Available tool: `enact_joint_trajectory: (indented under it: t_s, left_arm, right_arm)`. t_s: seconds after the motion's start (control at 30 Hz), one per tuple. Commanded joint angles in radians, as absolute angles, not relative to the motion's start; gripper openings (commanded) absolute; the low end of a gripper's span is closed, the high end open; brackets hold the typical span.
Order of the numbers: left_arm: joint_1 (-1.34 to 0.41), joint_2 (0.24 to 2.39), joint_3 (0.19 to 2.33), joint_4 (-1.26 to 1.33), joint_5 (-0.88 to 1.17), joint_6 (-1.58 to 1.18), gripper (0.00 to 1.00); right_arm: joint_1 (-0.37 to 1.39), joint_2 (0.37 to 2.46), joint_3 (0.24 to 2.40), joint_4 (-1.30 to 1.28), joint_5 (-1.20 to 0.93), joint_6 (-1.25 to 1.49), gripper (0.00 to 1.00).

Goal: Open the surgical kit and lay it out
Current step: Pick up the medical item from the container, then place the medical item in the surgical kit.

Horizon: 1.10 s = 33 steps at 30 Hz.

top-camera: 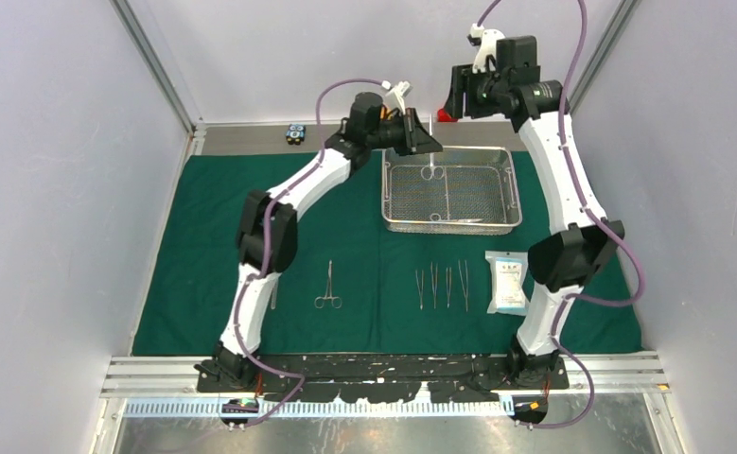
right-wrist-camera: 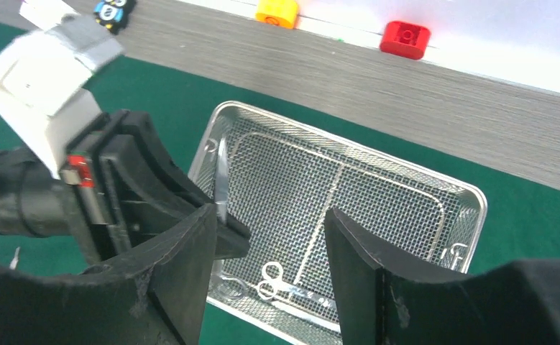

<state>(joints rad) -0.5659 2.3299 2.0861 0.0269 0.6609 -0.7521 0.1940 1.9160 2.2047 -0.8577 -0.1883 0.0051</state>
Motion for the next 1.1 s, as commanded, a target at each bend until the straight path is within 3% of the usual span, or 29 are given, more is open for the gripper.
enact_joint_trajectory:
  t_s: [0.0, 0.33, 0.53, 0.7, 1.07]
  left_arm:
    - [-0.558, 2.124, 1.894, 0.073, 0.728, -0.783, 0.00]
    - [-0.557, 1.697, 1.192, 0.320, 0.787, -0.723, 0.00]
    - [-0.552, 1.579, 0.894, 0.365, 0.779, -0.696, 0.01]
    - [-0.548, 1.565, 0.779, 0.433, 0.794, -0.707, 0.02]
    - [-0.509, 1.564, 0.744, 0.510, 0.808, -0.739, 0.02]
  right_arm:
    - [0.190, 1.819, 2.090, -0.796, -0.295, 0.028, 0.61]
    - [0.197, 1.591, 1.609, -0.538, -0.752, 0.077, 0.60]
    - [0.259, 1.555, 1.363, -0.350, -0.847, 0.178, 0.61]
    - [0.322, 1.562, 1.224, -0.167, -0.842, 0.264, 0.60]
    - [0.387, 1.715, 1.219, -0.107, -0.974, 0.295, 0.55]
